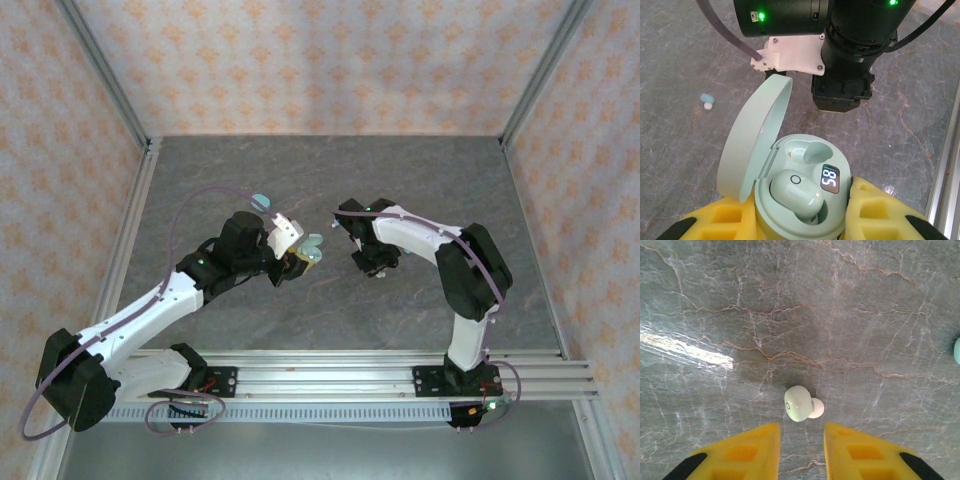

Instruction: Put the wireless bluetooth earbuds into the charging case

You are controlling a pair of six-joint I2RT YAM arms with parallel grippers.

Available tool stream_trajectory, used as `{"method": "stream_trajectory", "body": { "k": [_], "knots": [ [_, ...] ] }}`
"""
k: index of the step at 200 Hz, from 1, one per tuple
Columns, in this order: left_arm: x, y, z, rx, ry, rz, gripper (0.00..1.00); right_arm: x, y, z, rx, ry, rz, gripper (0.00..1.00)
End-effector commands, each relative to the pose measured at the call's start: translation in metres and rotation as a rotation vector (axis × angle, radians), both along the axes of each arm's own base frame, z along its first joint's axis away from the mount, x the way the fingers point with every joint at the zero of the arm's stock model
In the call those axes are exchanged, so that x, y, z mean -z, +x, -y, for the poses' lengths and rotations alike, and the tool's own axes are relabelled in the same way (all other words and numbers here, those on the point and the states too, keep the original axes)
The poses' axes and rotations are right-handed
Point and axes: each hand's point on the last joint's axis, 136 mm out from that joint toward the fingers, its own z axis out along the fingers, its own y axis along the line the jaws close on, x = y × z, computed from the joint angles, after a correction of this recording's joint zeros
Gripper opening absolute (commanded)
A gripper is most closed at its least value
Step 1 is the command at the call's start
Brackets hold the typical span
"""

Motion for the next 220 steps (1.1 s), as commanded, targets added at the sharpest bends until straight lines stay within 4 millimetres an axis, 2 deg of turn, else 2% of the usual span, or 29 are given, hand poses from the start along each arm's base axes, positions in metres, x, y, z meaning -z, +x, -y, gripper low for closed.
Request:
{"method": "stream_trajectory", "body": {
  "k": [1,153,220],
  "knots": [
    [-0.013,0.005,0.0,-0.002,-0.007,0.031,0.22,0.009,-0.002,0.007,-0.022,-0.054,-0.011,0.29],
    [-0.013,0.003,-0.003,-0.007,0.003,0.031,0.22,0.031,-0.004,0.006,-0.03,-0.076,-0.054,0.3],
    [-0.014,0.003,-0.005,-0.015,0.003,0.037,0.22,0.032,-0.005,0.007,-0.022,-0.083,-0.067,0.24]
  ]
}}
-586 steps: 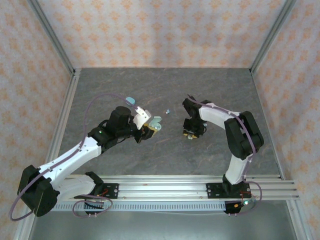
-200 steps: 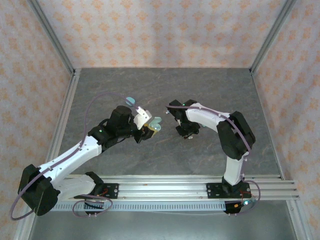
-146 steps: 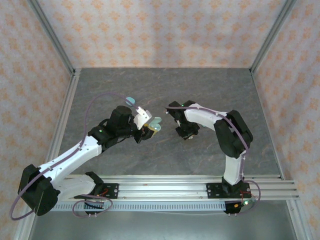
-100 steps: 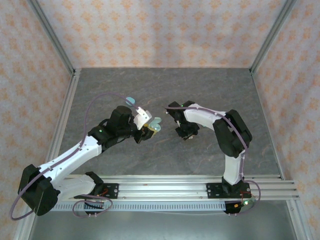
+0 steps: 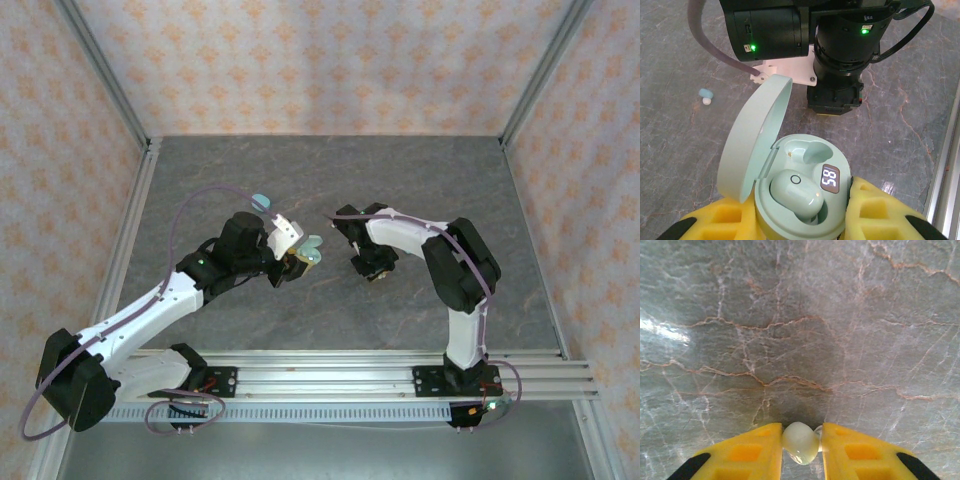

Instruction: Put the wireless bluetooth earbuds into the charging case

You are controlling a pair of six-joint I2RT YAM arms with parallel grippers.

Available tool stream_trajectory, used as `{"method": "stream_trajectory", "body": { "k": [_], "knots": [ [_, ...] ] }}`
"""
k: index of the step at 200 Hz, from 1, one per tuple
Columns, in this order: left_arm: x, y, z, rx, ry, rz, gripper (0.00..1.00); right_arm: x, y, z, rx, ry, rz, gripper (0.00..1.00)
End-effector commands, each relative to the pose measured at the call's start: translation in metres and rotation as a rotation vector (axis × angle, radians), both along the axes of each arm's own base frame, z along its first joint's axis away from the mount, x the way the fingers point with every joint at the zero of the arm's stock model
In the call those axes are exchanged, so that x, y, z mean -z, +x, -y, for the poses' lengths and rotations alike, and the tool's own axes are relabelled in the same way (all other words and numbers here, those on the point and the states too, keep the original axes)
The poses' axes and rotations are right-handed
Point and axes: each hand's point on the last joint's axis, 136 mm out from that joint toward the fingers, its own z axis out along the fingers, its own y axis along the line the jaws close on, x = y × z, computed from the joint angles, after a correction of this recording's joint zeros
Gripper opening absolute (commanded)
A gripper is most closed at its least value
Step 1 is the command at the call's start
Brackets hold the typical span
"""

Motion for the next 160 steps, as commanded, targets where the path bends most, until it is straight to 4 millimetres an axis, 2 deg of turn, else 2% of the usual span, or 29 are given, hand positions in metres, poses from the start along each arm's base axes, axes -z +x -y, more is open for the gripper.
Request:
{"method": "stream_trajectory", "body": {
  "k": [1,36,74,102,160],
  "knots": [
    [-0.017,0.004,-0.003,-0.015,-0.007,0.048,0.22,0.007,-0.005,0.005,-0.017,-0.037,-0.024,0.24],
    [-0.019,0.004,-0.005,-0.018,-0.007,0.057,0.22,-0.003,0.0,0.003,-0.004,-0.026,0.005,0.19],
    [-0.021,0.004,-0.005,-0.015,-0.004,0.072,0.22,-0.033,0.007,-0.003,0.037,0.043,0.058,0.17],
    [-0.025,0.005,-0.004,-0.005,-0.015,0.09,0.22,-0.068,0.008,-0.012,0.079,0.157,0.102,0.16],
    [-0.049,0.007,0.005,0.034,-0.061,0.148,0.22,-0.158,0.008,-0.032,0.176,0.474,0.214,0.15]
  ]
}}
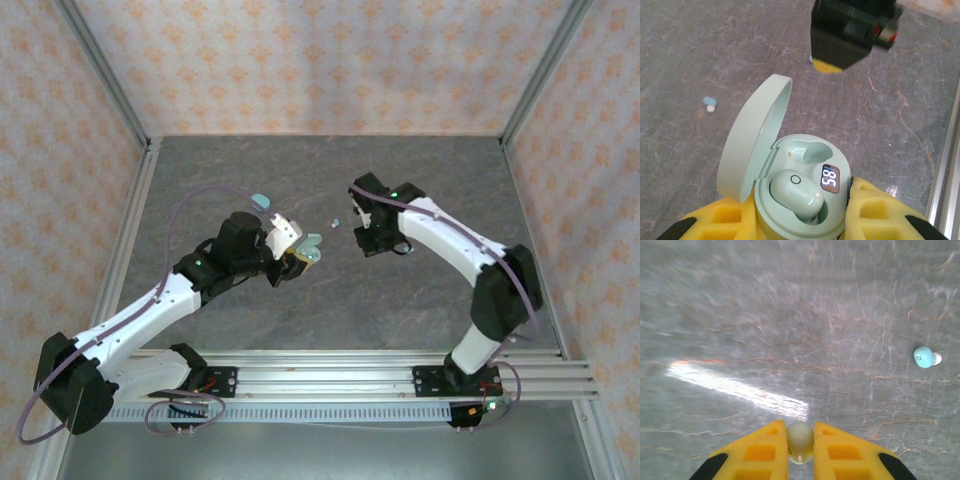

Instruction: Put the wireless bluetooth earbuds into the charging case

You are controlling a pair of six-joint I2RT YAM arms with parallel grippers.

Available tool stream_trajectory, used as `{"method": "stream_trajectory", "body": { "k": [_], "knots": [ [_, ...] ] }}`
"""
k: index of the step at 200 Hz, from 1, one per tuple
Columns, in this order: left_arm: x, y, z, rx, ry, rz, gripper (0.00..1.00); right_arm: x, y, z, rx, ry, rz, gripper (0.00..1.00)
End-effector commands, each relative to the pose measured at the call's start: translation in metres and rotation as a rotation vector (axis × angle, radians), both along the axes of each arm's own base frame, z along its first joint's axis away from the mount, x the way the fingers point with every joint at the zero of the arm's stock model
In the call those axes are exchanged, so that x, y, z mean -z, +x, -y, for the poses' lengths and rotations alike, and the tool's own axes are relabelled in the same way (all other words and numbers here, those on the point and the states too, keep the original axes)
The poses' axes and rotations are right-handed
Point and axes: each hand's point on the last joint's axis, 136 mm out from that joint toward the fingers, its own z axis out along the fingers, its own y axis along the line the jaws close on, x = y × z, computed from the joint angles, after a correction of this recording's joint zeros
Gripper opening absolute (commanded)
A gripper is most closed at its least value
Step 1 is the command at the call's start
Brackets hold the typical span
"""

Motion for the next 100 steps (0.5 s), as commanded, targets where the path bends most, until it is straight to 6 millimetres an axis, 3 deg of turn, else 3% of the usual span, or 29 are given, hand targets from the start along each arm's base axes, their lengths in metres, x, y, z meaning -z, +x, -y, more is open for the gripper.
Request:
{"method": "stream_trajectory", "body": {
  "k": [1,54,100],
  "knots": [
    [-0.039,0.007,0.005,0.025,-0.054,0.108,0.22,-0.037,-0.01,-0.008,0.045,0.138,-0.003,0.15],
    [-0.052,0.008,0.012,0.046,-0.092,0.136,0.22,-0.126,-0.014,-0.045,0.048,0.487,0.074,0.15],
    [-0.047,0.011,0.015,0.047,-0.099,0.116,0.21,-0.156,-0.021,-0.064,0.039,0.663,0.072,0.15]
  ]
}}
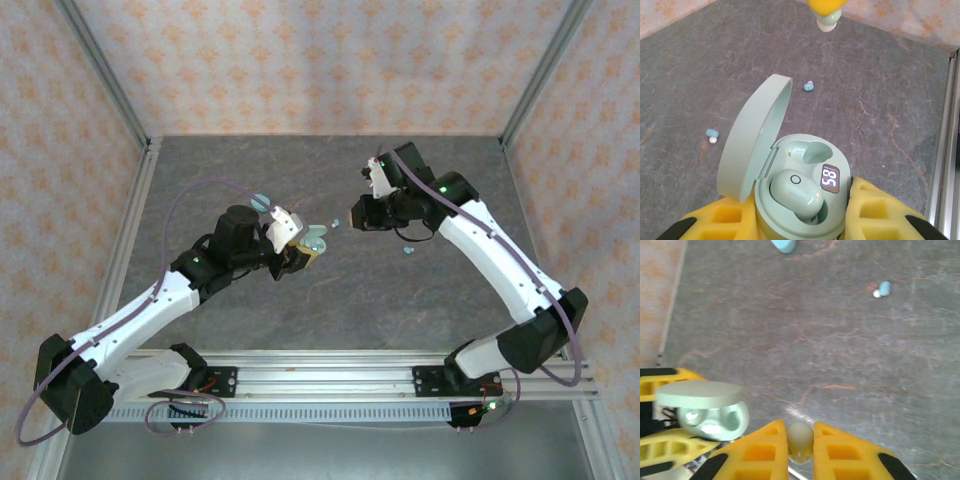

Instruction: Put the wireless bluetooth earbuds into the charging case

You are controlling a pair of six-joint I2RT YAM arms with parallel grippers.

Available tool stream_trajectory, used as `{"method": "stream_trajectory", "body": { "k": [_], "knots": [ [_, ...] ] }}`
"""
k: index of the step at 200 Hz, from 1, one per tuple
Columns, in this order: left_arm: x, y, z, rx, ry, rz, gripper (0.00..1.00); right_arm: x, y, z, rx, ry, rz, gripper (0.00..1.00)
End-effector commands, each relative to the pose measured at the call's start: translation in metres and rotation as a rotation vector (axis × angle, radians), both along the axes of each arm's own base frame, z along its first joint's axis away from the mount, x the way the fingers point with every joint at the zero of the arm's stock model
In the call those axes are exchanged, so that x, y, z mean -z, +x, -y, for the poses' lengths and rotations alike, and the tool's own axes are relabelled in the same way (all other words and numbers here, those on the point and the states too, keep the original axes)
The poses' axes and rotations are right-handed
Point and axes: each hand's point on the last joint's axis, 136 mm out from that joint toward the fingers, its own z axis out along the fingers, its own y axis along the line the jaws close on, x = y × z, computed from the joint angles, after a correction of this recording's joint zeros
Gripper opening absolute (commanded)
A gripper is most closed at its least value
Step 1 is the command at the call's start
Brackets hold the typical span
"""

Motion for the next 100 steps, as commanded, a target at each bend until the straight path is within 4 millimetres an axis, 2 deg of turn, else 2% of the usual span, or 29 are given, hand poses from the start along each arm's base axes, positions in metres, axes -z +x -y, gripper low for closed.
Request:
{"method": "stream_trajectory", "body": {
  "k": [1,31,79,100],
  "knots": [
    [-0.018,0.006,0.006,0.017,-0.041,0.049,0.21,-0.026,-0.005,-0.016,-0.012,0.143,-0.005,0.15],
    [-0.024,0.006,0.007,0.02,-0.055,0.06,0.21,-0.045,-0.008,-0.025,-0.03,0.224,0.006,0.15],
    [-0.048,0.001,0.009,0.053,-0.081,0.114,0.21,-0.073,-0.013,-0.029,-0.051,0.308,0.051,0.14],
    [-0.059,-0.004,0.011,0.081,-0.106,0.129,0.21,-0.084,-0.022,-0.03,-0.08,0.328,0.073,0.13]
  ]
}}
